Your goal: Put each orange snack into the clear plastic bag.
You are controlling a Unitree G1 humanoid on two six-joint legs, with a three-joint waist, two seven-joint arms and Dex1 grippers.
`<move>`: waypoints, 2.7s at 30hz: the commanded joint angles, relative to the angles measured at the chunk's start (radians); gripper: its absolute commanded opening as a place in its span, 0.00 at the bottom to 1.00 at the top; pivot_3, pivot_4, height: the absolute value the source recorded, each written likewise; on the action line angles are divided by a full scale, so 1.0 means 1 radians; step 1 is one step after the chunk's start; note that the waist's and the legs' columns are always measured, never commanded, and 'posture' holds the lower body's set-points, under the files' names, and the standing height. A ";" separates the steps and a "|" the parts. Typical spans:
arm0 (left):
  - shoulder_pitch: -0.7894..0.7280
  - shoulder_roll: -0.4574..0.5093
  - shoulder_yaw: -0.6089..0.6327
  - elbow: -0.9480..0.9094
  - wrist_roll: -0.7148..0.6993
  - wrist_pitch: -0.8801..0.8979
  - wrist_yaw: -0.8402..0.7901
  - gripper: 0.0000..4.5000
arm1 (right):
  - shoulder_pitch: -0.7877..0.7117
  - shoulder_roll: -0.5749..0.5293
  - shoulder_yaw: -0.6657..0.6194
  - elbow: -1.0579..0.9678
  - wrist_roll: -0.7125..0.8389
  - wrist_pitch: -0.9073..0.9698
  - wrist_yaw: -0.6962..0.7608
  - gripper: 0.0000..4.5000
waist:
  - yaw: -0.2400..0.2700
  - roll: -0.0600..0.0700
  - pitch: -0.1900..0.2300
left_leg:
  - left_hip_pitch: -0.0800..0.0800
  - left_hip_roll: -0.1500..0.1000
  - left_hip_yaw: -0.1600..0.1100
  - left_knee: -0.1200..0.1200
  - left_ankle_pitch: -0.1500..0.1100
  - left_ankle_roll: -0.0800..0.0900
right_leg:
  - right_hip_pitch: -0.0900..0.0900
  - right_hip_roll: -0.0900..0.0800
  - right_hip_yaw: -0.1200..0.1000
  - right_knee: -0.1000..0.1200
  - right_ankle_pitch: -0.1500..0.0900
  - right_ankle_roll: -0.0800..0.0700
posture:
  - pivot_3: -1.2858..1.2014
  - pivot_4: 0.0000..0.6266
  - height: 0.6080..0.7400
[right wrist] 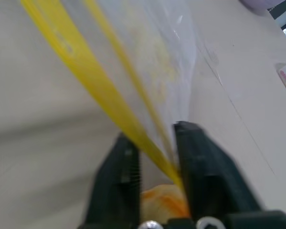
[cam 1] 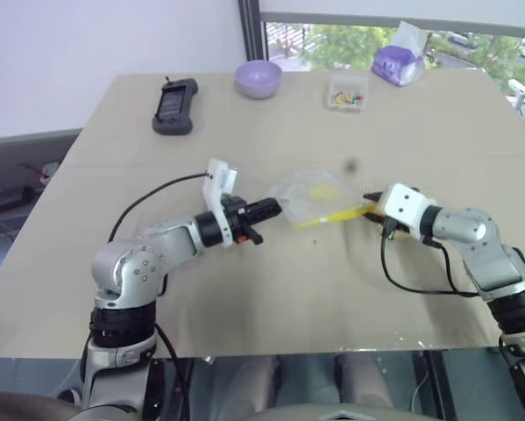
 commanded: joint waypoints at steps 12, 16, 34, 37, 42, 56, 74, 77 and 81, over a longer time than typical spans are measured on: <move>0.052 0.042 -0.060 -0.059 0.084 -0.160 -0.067 0.26 | -0.047 -0.024 -0.056 -0.091 0.015 0.123 0.021 0.00 | -0.001 0.000 0.000 | 0.000 0.000 0.000 0.000 0.000 0.000 | 0.000 0.000 0.000 0.000 0.000 0.000 | 0.52 0.24 1.00; 0.088 0.095 -0.127 -0.097 0.203 -0.304 -0.118 0.54 | -0.104 -0.012 -0.041 -0.139 -0.009 0.251 0.009 0.00 | 0.000 0.000 0.000 | 0.000 0.000 0.001 -0.001 0.000 0.000 | -0.001 0.000 0.001 0.000 0.000 0.000 | 0.52 0.24 1.00; 0.103 0.198 -0.317 -0.214 0.469 -0.591 -0.263 0.54 | -0.300 0.129 0.100 -0.142 -0.229 0.581 -0.116 0.00 | 0.011 0.000 0.000 | -0.006 0.000 0.004 -0.003 0.000 0.000 | -0.009 0.000 0.004 0.001 0.000 0.000 | 0.52 0.24 1.00; 0.104 0.203 -0.305 -0.242 0.434 -0.540 -0.268 0.54 | -0.304 0.170 0.103 -0.145 -0.270 0.624 -0.179 0.00 | 0.011 0.000 0.000 | -0.006 0.000 0.004 -0.003 0.000 0.000 | -0.010 0.000 0.004 0.001 0.000 0.000 | 0.52 0.24 1.00; 0.107 0.215 -0.286 -0.273 0.429 -0.500 -0.248 0.54 | -0.314 0.254 0.065 -0.138 -0.356 0.715 -0.361 0.00 | 0.004 0.000 0.000 | -0.006 0.000 0.004 -0.003 0.000 0.000 | -0.010 0.001 0.004 0.001 0.000 0.000 | 0.52 0.24 1.00; 0.015 0.163 -0.338 -0.087 0.727 -0.665 -0.072 0.54 | -0.241 0.252 0.241 -0.306 -0.526 0.910 -0.298 0.00 | -0.006 0.000 0.000 | -0.006 -0.001 0.005 -0.003 0.000 0.000 | -0.011 0.001 0.004 0.002 0.000 0.000 | 0.52 0.24 1.00; -0.030 0.093 -0.400 0.094 0.932 -0.808 -0.044 0.54 | -0.266 0.290 0.248 -0.328 -0.536 0.958 -0.275 0.00 | -0.007 0.000 0.000 | -0.006 -0.001 0.004 -0.003 0.000 0.000 | -0.011 0.001 0.004 0.002 0.000 0.000 | 0.52 0.24 1.00; -0.030 0.081 -0.399 0.105 0.942 -0.814 -0.043 0.54 | -0.267 0.291 0.247 -0.332 -0.536 0.958 -0.272 0.00 | -0.007 0.000 0.000 | -0.006 -0.001 0.004 -0.003 0.000 0.000 | -0.011 0.001 0.004 0.002 0.000 0.000 | 0.52 0.24 1.00; -0.029 0.069 -0.402 0.116 0.959 -0.834 -0.035 0.30 | -0.268 0.294 0.246 -0.333 -0.536 0.960 -0.270 0.00 | -0.007 0.000 0.000 | -0.006 -0.001 0.004 -0.003 0.000 0.000 | -0.011 0.001 0.004 0.002 0.000 0.000 | 0.52 0.24 1.00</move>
